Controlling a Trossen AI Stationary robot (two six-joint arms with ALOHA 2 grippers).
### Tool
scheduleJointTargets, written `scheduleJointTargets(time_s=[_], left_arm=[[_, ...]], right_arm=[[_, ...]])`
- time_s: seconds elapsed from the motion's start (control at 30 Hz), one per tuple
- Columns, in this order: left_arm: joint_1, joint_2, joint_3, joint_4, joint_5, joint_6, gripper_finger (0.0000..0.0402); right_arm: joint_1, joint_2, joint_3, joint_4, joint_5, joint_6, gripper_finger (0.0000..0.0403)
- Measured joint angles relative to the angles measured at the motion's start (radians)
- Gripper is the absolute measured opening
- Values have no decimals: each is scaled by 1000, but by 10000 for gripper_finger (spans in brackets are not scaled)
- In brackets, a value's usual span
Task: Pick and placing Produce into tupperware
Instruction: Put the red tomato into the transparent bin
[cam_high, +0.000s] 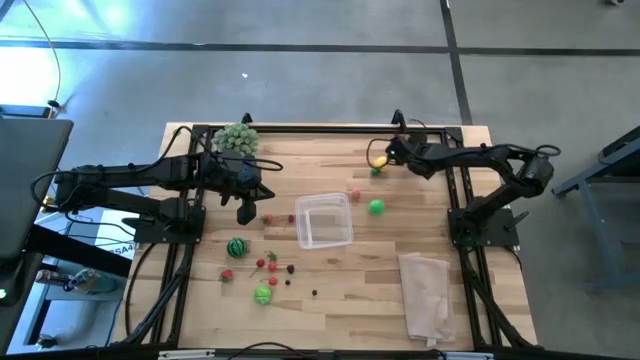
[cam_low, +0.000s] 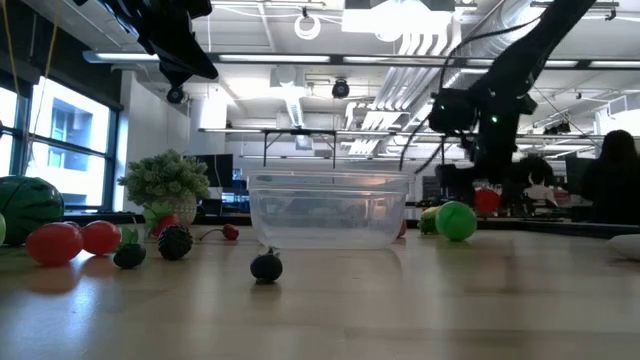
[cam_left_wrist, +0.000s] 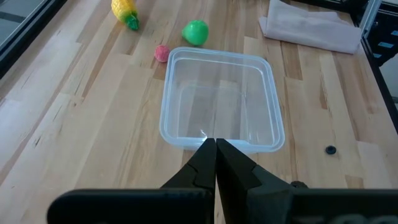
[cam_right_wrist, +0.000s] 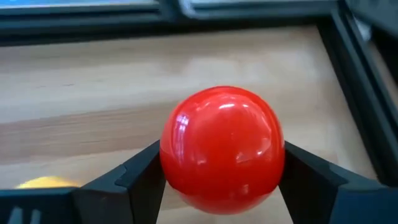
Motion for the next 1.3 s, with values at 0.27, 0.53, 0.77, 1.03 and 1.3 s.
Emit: scheduleJointTargets(time_s=[0.27, 0.53, 0.77, 1.03, 1.3], left_arm=[[0, 0, 0, 0, 0, 0, 1], [0, 0, 0, 0, 0, 0, 1], [0, 0, 0, 0, 0, 0, 1], [0, 0, 0, 0, 0, 0, 1], [0, 0, 0, 0, 0, 0, 1]], right_arm=[[125, 0, 181, -72, 50, -178, 248], [282, 0, 380, -68, 59, -385, 248], [447, 0, 476, 38, -10, -604, 248], [563, 19, 478, 135, -224, -743, 248], [601, 140, 477, 155, -392, -745, 248]])
